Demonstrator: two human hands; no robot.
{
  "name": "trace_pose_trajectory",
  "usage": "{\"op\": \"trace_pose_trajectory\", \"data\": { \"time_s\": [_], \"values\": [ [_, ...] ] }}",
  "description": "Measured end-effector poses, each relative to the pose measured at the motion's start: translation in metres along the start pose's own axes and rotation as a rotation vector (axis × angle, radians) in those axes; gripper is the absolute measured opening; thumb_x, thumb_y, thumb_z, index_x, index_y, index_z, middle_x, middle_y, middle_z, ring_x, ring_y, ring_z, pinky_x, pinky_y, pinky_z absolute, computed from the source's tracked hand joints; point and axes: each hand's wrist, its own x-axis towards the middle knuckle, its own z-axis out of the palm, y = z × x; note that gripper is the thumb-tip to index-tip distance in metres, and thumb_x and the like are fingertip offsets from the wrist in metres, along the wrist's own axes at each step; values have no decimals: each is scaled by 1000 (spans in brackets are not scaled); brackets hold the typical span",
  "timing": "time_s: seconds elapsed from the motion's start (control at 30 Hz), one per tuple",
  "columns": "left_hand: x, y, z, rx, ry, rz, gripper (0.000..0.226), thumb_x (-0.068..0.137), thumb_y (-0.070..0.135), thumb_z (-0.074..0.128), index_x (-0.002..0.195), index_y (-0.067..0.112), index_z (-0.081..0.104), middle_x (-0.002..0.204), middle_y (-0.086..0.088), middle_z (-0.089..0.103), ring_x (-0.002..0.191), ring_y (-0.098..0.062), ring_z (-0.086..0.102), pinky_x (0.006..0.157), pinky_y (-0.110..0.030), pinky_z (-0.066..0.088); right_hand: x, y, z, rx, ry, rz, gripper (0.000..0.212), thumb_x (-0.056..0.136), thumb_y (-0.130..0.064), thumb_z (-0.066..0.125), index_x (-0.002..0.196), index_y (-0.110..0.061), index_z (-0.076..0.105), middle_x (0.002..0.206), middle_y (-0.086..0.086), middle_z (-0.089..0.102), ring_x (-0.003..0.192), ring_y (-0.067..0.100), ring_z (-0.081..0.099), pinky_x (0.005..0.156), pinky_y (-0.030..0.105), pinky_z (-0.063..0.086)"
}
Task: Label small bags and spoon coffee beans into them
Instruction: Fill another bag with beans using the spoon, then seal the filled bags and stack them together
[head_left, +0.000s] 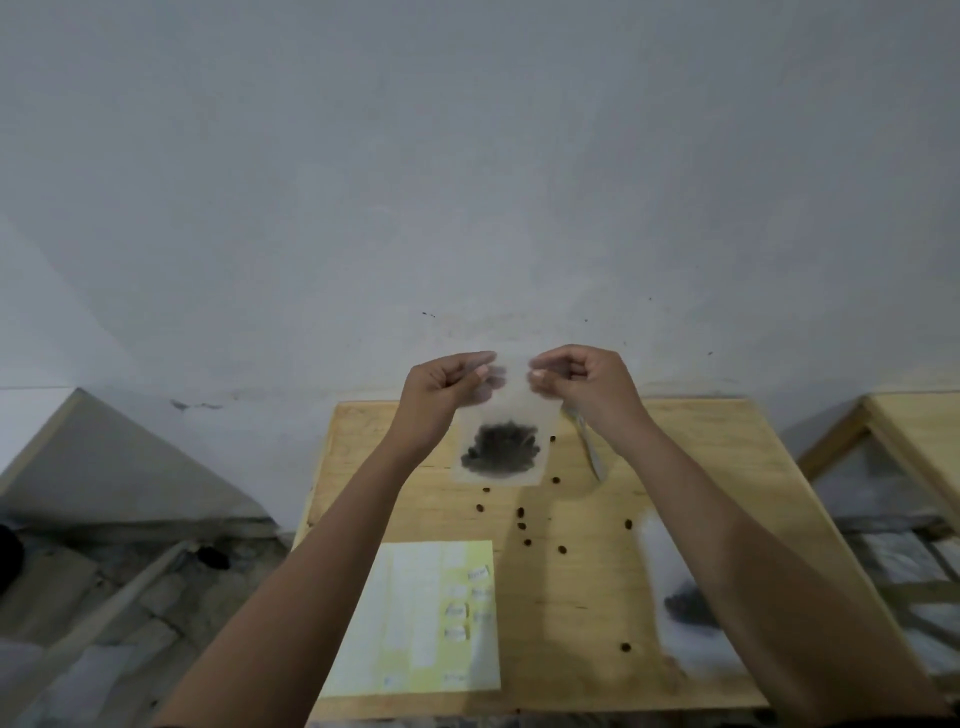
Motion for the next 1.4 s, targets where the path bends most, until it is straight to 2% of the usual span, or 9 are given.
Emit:
{"op": "trace_pose_trajectory", "data": {
  "time_s": [0.23,0.3,0.43,0.6,0.8,0.93,1.03,1.17,1.4],
  "values": [
    [-10,-13,-17,4,30,-8,31,94,7,51,125,8,55,99,-5,72,94,-19,69,80,-25,55,-6,13,16,117,-6,72,9,82,3,65,90,-1,68,88,18,70,74,17,72,71,23,59],
    [-16,-19,-16,39,70,10,43,92,11,57,132,23,47,106,-15,67,95,-25,68,84,-31,55,-8,17,18,157,9,101,9,82,4,64,89,-1,67,86,16,70,71,14,71,68,22,58],
    [-35,-33,-17,70,73,-9,69,84,7,68,134,33,29,116,-5,62,84,-24,70,81,-28,56,-9,29,24,250,47,172,9,82,4,64,87,-3,67,82,10,71,69,12,71,65,18,57],
    [-53,-54,-33,152,-21,-76,41,80,6,71,114,21,55,110,7,61,95,-9,62,78,-23,52,-14,54,50,159,28,188,11,80,7,66,80,-4,65,80,11,68,72,17,69,67,22,59],
    [-74,-79,-63,103,62,-222,34,82,1,67,112,17,64,113,6,66,89,-17,69,73,-18,52,-28,93,81,212,-29,352,4,89,-9,61,90,-11,64,87,7,71,75,13,70,69,21,58],
    [-87,-103,-82,113,232,-290,35,83,-1,65,114,15,62,117,-2,65,76,-18,71,70,-19,55,-46,153,84,-147,-52,444,7,89,-15,61,92,-10,65,94,8,68,88,20,66,81,34,56],
    [-96,-120,-94,136,319,-328,35,83,1,66,111,22,62,118,-2,65,95,-25,68,82,-28,55,-65,187,86,-450,-212,467,7,84,-10,66,91,-7,67,82,1,63,83,14,60,83,31,53],
    [-105,-132,-100,146,339,-368,36,83,1,66,110,24,61,118,-5,64,103,-32,64,87,-35,54,-75,200,97,-545,-241,395,8,80,-3,68,88,-1,65,69,-7,54,71,10,56,74,24,50],
    [-104,-129,-104,115,344,-372,38,83,-1,66,110,25,61,116,-3,65,95,-26,68,83,-28,55,-63,196,102,-628,-262,382,7,85,0,60,81,-1,66,69,-4,58,62,0,51,50,7,40]
  ]
}}
